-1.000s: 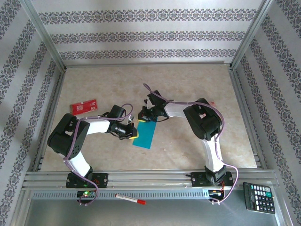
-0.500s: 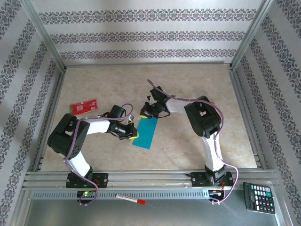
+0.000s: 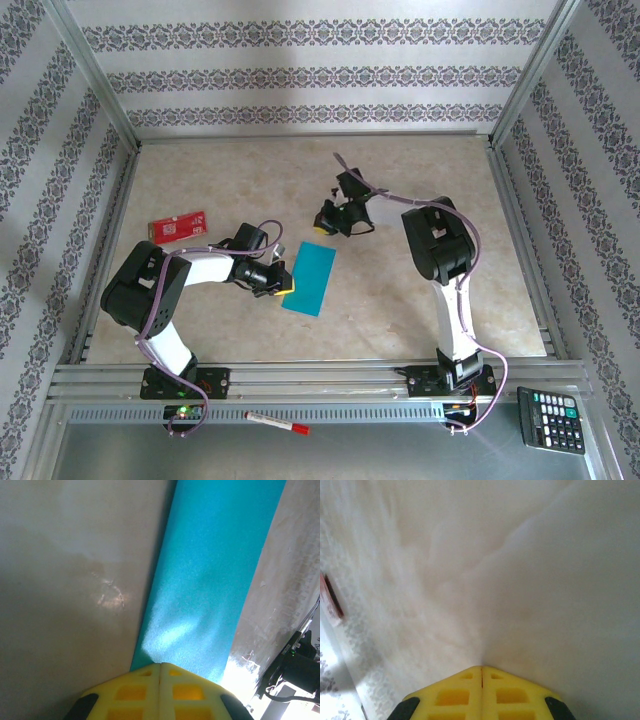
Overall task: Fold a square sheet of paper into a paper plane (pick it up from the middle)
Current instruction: First fold in half a square sheet of paper at the center of the table.
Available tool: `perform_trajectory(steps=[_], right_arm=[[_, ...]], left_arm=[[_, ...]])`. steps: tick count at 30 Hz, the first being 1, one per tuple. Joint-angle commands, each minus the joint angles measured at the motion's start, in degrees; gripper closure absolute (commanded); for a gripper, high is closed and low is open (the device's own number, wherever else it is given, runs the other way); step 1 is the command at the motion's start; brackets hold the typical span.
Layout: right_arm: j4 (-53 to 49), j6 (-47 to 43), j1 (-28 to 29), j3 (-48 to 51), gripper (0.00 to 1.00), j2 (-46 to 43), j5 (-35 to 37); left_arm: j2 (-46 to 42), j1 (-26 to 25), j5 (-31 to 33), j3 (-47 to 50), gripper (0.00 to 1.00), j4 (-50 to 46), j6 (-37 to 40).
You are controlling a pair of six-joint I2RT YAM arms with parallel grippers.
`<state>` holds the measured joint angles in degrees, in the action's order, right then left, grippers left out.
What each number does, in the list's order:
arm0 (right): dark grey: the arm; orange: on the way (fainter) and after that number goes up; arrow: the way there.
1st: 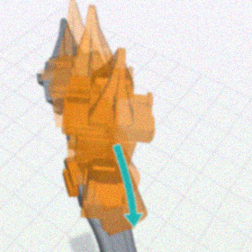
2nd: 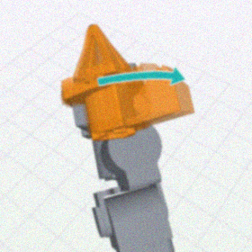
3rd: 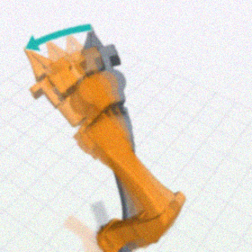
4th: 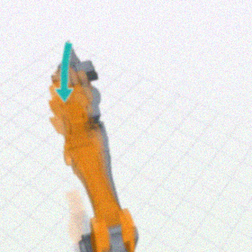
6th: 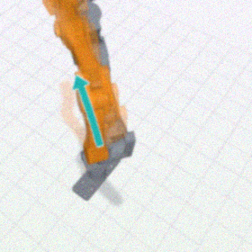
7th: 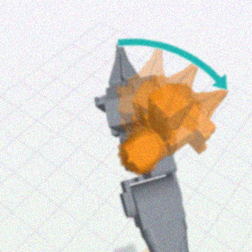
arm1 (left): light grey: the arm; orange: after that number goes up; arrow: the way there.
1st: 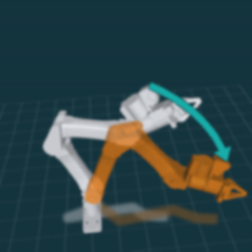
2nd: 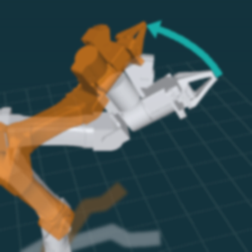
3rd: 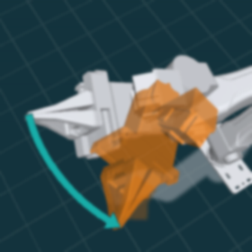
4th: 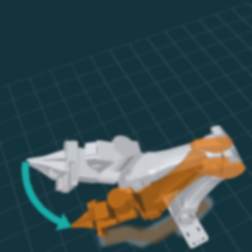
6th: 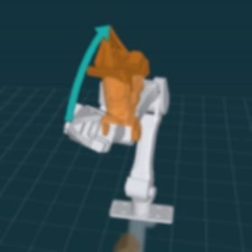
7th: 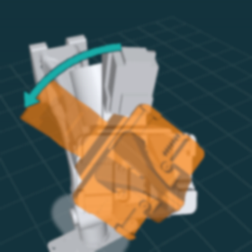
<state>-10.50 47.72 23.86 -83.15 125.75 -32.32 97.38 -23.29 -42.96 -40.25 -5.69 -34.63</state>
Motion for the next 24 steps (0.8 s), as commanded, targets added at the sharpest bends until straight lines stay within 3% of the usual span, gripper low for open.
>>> perform_trajectory(steps=[1, 9, 17, 24], right_arm=[[2.48, -2.37, -0.10, 4.10, 1.00, -5.97, 1.35], [8.84, -0.43, 6.82, 14.20, 1.00, -12.98, -1.01], [12.62, 2.08, 11.07, 13.36, 1.00, -8.36, -3.10], [11.78, 1.27, 10.52, 13.72, 1.00, -4.75, -1.61]], left_arm=[[3.91, -1.03, 9.80, 3.80, 1.00, -13.11, 1.21], [3.35, -1.06, 10.14, 2.72, 1.00, -14.16, 1.42], [2.87, -1.00, 10.28, 2.50, 1.00, -14.61, 1.52], [1.26, -1.01, 10.00, 2.02, 1.00, -15.56, 1.34]])
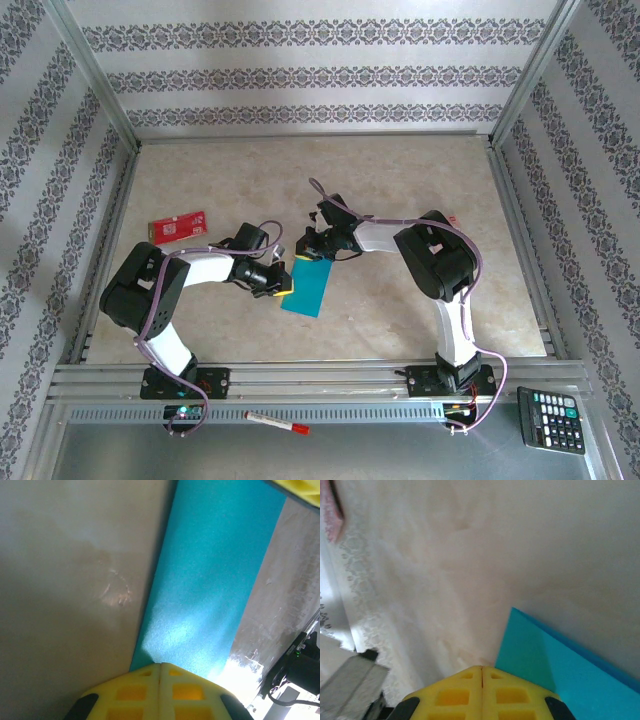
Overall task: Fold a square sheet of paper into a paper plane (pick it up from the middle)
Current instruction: First fold in half a square sheet of paper at the center of the table.
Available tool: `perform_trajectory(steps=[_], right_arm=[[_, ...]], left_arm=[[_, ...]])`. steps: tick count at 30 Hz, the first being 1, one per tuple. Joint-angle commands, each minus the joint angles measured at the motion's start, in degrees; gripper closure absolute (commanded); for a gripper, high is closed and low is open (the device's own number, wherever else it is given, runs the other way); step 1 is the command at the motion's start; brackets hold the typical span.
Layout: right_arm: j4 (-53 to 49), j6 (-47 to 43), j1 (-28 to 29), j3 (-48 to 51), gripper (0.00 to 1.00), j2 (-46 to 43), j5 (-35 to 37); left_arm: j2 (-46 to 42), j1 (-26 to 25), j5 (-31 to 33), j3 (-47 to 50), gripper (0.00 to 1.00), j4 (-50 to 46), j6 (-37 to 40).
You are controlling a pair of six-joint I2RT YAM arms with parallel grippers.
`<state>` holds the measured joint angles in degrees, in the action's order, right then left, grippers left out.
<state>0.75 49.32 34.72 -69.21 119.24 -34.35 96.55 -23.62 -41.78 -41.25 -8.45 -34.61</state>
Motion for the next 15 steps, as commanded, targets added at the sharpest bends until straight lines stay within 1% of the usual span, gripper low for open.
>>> perform_trajectory(steps=[1, 4, 7, 12, 15], right_arm=[[0.37, -0.47, -0.51, -0.22, 1.00, 2.24, 0.39], [-0.72, -1.53, -1.12, 0.02, 1.00, 3.08, 1.41], [-2.13, -2.79, -1.41, 0.44, 1.00, 3.54, 2.33], [-2.81, -4.11, -1.50, 1.17, 1.00, 4.15, 2.27], [-2.82, -4.57, -1.57, 1.61, 1.00, 4.29, 2.27]], left_arm=[[1.83, -0.75, 8.62, 2.89, 1.00, -12.97, 1.30], [0.47, -0.74, 7.81, 1.88, 1.00, -13.51, 1.13], [-1.34, -0.73, 6.38, 0.35, 0.94, -14.24, 0.97], [-4.70, -0.63, 5.12, -4.06, 0.77, -15.53, 0.83], [-5.80, 0.02, 3.26, -5.48, 0.74, -12.29, -0.59]])
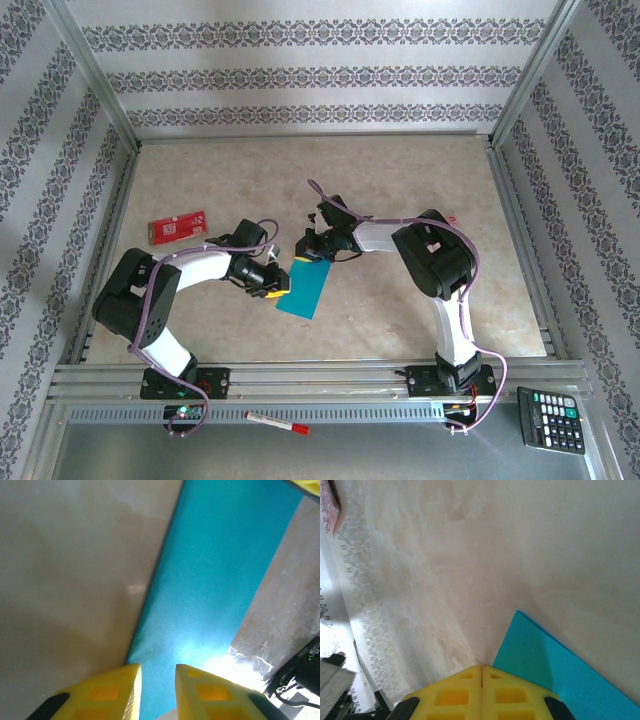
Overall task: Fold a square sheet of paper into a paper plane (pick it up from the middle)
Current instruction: First fold in half a square sheet of paper at the center of the table.
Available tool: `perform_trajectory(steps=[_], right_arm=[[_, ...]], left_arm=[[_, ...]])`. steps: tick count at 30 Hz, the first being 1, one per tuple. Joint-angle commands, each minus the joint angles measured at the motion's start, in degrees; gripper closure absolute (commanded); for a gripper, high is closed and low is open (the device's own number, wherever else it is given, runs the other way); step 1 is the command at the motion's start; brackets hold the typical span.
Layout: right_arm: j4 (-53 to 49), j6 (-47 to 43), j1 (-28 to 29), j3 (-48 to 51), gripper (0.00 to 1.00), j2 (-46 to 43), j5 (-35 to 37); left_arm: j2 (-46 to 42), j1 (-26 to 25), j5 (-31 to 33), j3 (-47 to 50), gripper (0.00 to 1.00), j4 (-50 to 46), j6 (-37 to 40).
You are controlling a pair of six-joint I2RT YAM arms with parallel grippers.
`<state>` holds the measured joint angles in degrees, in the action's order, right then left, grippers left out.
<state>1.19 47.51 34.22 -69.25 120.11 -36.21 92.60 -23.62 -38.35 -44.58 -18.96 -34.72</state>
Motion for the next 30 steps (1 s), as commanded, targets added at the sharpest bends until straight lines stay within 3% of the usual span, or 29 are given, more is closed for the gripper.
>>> perform_trajectory(steps=[1, 5, 7, 17, 30], right_arm=[[-3.22, -2.77, -1.08, 1.78, 1.00, 3.44, 3.98], [-2.85, -2.69, -1.17, 2.28, 1.00, 3.55, 3.78], [-2.74, -2.65, -1.27, 2.37, 1.00, 3.33, 3.95], [-2.16, -2.33, -1.26, 2.53, 1.00, 3.41, 4.13], [-2.76, -2.07, -1.38, 2.24, 1.00, 4.09, 5.08]], left_arm=[[-1.78, 0.34, -0.75, -2.58, 0.75, -0.17, -1.13], [1.53, 1.59, -3.20, -4.69, 0.95, 4.73, -2.72], [3.82, 1.99, -3.59, -5.97, 1.00, 6.70, -2.98], [12.33, 3.65, -4.63, -11.38, 1.00, 7.76, -0.96], [14.03, 3.82, -4.88, -6.80, 1.00, 6.94, -0.35]])
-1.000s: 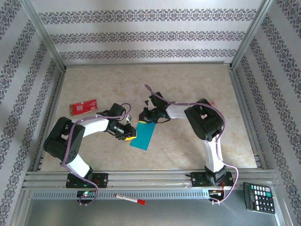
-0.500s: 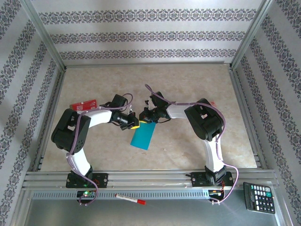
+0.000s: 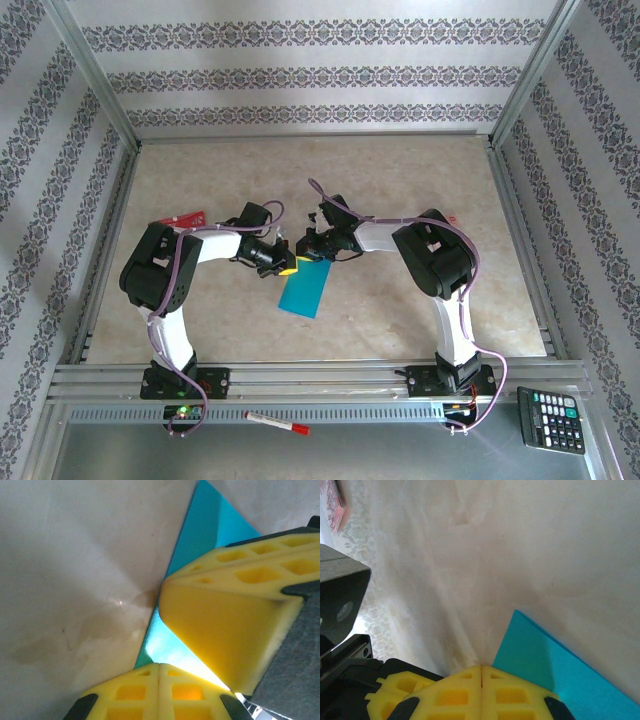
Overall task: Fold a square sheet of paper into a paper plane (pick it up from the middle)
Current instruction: First fold in half a square sheet of paper at the center of the table.
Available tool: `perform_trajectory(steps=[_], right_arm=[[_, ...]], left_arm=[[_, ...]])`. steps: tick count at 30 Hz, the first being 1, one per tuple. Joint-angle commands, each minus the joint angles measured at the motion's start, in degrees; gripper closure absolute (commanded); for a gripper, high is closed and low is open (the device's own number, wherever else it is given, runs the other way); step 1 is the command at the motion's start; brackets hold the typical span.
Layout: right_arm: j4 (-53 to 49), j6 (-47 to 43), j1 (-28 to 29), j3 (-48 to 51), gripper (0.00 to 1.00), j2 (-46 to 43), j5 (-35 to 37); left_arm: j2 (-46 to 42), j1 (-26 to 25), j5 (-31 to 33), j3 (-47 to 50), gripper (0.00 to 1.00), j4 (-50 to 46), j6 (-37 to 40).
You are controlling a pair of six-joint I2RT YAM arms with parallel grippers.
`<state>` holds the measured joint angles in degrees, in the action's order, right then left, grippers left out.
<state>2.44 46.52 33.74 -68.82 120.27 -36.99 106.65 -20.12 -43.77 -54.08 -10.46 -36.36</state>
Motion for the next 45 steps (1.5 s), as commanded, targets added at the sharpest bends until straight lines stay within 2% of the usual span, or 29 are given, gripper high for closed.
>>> perform_trajectory(steps=[1, 14, 29, 45], right_arm=[[-4.17, -1.00, -0.87, 1.65, 1.00, 4.14, 6.04], [-6.00, -0.21, -0.78, 1.23, 1.00, 4.95, 7.70], [-6.28, 0.67, -0.67, 1.23, 1.00, 5.32, 9.13], [-6.37, 0.72, -0.55, 1.93, 1.00, 4.71, 10.30]], left_arm=[[-0.36, 0.18, 0.23, 3.41, 1.00, -1.71, 1.20], [-5.25, -1.96, -0.09, 11.25, 1.00, -4.31, 2.57], [-11.14, -6.63, -0.08, 21.30, 1.00, 1.34, -3.29], [-16.48, -10.78, 2.76, 24.82, 1.00, -1.93, -4.21]])
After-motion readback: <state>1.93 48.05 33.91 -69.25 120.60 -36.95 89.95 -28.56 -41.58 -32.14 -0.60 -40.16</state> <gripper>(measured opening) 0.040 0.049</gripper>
